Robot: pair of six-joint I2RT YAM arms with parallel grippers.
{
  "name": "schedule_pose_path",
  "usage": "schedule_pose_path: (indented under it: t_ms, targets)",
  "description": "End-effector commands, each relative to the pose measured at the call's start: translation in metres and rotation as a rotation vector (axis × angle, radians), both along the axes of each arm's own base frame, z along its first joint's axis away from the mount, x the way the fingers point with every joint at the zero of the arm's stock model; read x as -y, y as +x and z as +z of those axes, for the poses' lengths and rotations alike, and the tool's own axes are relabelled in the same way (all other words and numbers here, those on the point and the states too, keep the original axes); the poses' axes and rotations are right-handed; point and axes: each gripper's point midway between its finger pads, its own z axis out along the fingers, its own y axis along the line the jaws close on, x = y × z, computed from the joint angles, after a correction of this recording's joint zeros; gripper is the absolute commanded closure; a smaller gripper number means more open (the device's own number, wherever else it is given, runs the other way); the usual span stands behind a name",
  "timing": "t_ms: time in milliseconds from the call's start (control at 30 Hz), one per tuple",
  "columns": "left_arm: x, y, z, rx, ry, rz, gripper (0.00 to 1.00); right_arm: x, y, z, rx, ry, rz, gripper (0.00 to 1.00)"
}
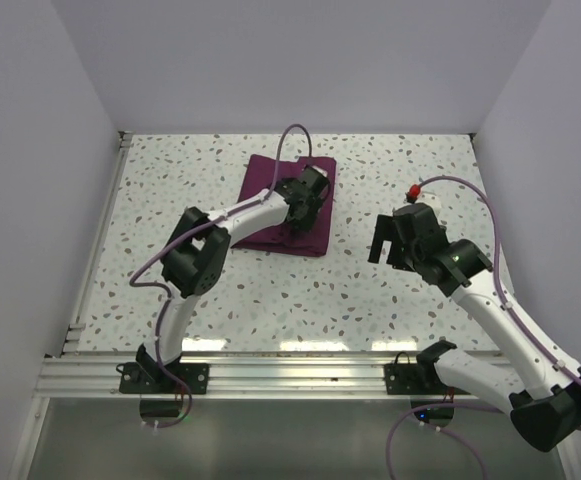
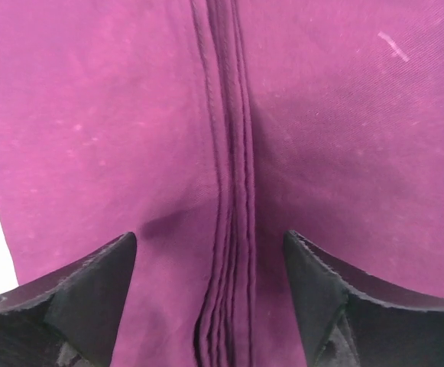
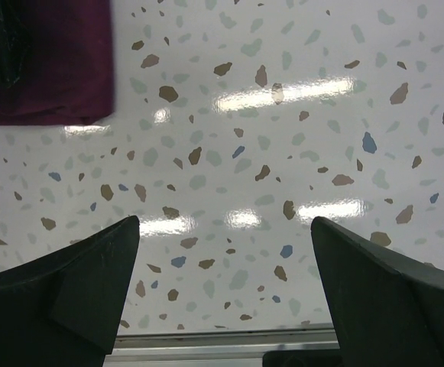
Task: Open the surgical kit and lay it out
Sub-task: Open the surgical kit at the center of the board.
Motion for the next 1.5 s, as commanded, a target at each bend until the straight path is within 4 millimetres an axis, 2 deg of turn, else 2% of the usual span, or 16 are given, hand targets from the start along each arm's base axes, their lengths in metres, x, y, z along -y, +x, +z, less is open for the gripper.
schedule_pose_path:
  t_ms: [0, 267, 367, 567, 667, 733, 800, 833, 867, 1000, 1067, 1100, 1167, 1200, 1233, 1467]
  targets:
    - [0.004, 0.014, 0.003, 0.04, 0.005, -0.003, 0.22, 0.007, -0.003, 0.0, 0.003, -0.014, -0.034, 0.02]
    - [-0.001, 0.033, 0.019, 0.068, -0.025, 0.033, 0.87, 0.006, 0.0, -0.003, -0.004, -0.021, -0.036, 0.02]
    - [-0.006, 0.044, 0.039, 0.092, -0.052, 0.053, 0.96, 0.003, 0.005, -0.001, 0.003, -0.017, -0.037, 0.02]
    - [-0.023, 0.061, 0.085, 0.125, -0.177, 0.106, 0.97, -0.012, 0.027, 0.007, 0.019, -0.004, -0.012, 0.02]
    - [-0.039, 0.066, 0.092, 0.113, -0.224, 0.129, 0.93, -0.024, 0.043, 0.01, 0.013, 0.0, 0.009, 0.02]
    - [-0.048, 0.067, 0.096, 0.122, -0.235, 0.147, 1.0, -0.032, 0.054, 0.011, 0.004, 0.002, 0.016, 0.02]
    - [-0.067, 0.067, 0.09, 0.105, -0.249, 0.192, 1.0, -0.042, 0.064, 0.009, -0.014, 0.013, 0.031, 0.02]
    - [-0.074, 0.069, 0.102, 0.13, -0.282, 0.206, 1.0, -0.047, 0.067, 0.009, -0.014, 0.021, 0.042, 0.01]
    - [-0.096, 0.069, 0.092, 0.11, -0.291, 0.252, 1.0, -0.054, 0.071, 0.008, -0.025, 0.041, 0.054, 0.02]
    - [-0.171, 0.063, 0.108, 0.153, -0.333, 0.413, 1.0, -0.09, 0.094, 0.009, -0.052, 0.094, 0.129, 0.03]
    - [-0.216, 0.051, 0.092, 0.14, -0.31, 0.528, 1.0, -0.11, 0.103, -0.012, -0.117, 0.061, 0.178, 0.04]
    - [-0.228, 0.044, 0.099, 0.16, -0.32, 0.553, 1.0, -0.124, 0.113, -0.002, -0.102, 0.067, 0.204, 0.04]
    - [-0.253, 0.027, 0.077, 0.129, -0.313, 0.626, 0.75, -0.146, 0.116, -0.028, -0.181, 0.009, 0.257, 0.05]
    - [-0.258, 0.021, 0.076, 0.128, -0.317, 0.637, 0.01, -0.161, 0.127, -0.015, -0.153, 0.021, 0.276, 0.05]
    - [-0.263, 0.01, 0.061, 0.095, -0.303, 0.654, 0.0, -0.172, 0.125, -0.018, -0.173, 0.005, 0.305, 0.05]
    - [-0.267, -0.006, 0.04, 0.055, -0.297, 0.651, 0.0, -0.235, 0.158, -0.044, -0.186, -0.031, 0.378, 0.05]
